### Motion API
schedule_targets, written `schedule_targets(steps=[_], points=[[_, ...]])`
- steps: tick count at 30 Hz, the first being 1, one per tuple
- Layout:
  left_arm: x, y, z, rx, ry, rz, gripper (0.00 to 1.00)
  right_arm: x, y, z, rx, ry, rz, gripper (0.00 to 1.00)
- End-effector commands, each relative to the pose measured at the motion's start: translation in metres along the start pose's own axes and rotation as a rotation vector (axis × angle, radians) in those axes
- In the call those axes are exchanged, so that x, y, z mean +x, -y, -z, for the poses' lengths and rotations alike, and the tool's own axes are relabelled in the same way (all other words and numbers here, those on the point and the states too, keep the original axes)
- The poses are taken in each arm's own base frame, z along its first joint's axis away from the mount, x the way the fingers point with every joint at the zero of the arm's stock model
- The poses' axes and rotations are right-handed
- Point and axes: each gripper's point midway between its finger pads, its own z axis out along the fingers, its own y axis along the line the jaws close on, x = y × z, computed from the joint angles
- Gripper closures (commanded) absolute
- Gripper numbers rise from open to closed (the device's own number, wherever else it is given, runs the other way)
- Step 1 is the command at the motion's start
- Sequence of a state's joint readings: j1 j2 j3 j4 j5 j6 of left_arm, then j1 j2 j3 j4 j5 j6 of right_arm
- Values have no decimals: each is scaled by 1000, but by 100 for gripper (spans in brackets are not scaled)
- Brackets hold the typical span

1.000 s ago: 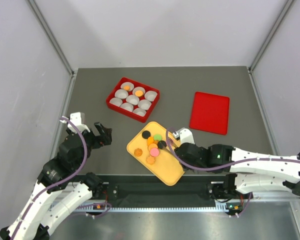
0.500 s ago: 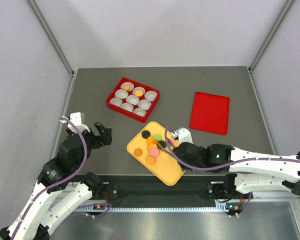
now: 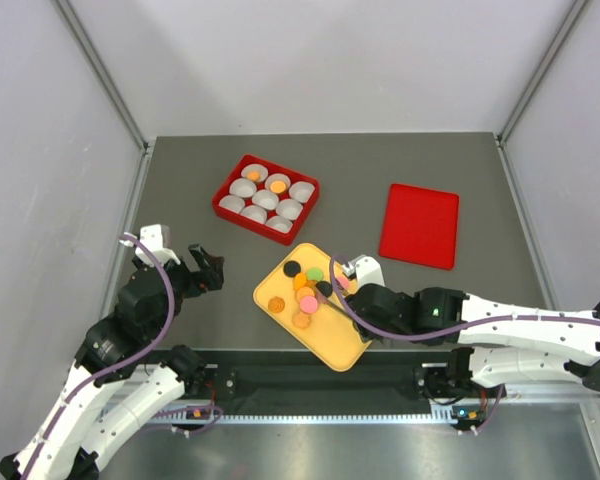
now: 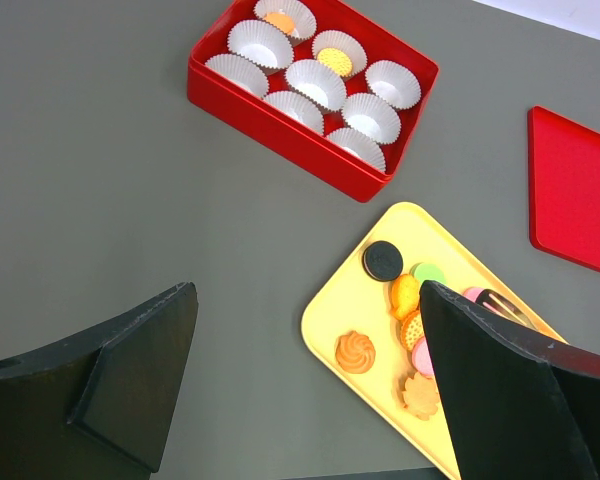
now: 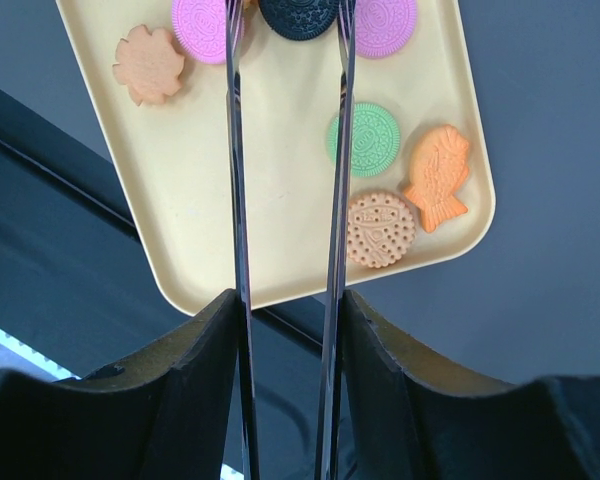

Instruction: Pack the cookies

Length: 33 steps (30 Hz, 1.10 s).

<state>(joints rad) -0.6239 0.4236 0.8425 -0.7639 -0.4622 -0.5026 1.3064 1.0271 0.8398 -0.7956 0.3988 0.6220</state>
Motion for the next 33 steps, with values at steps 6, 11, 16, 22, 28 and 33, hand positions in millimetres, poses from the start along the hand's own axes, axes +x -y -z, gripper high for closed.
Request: schedule_targets(steps=[6,11,16,22,28,33], points=[[-4,2,-3,0,17,2,3,-13,-5,2,-10,59,-22,56],[-4,2,-3,-1,16,1,3,-11,-3,0,-1,57,-25,56],[-3,2,-3,-1,15,0,3,-8,-1,0,4,54,-30,56],[-3,2,-3,-1,15,0,3,-5,-2,-4,7,42,-24,56],[-3,2,-3,-1,15,0,3,-8,-8,-7,-6,43,-16,55],[-4,2,-3,-3,16,0,3,-5,-7,-12,7,31,-6,56]])
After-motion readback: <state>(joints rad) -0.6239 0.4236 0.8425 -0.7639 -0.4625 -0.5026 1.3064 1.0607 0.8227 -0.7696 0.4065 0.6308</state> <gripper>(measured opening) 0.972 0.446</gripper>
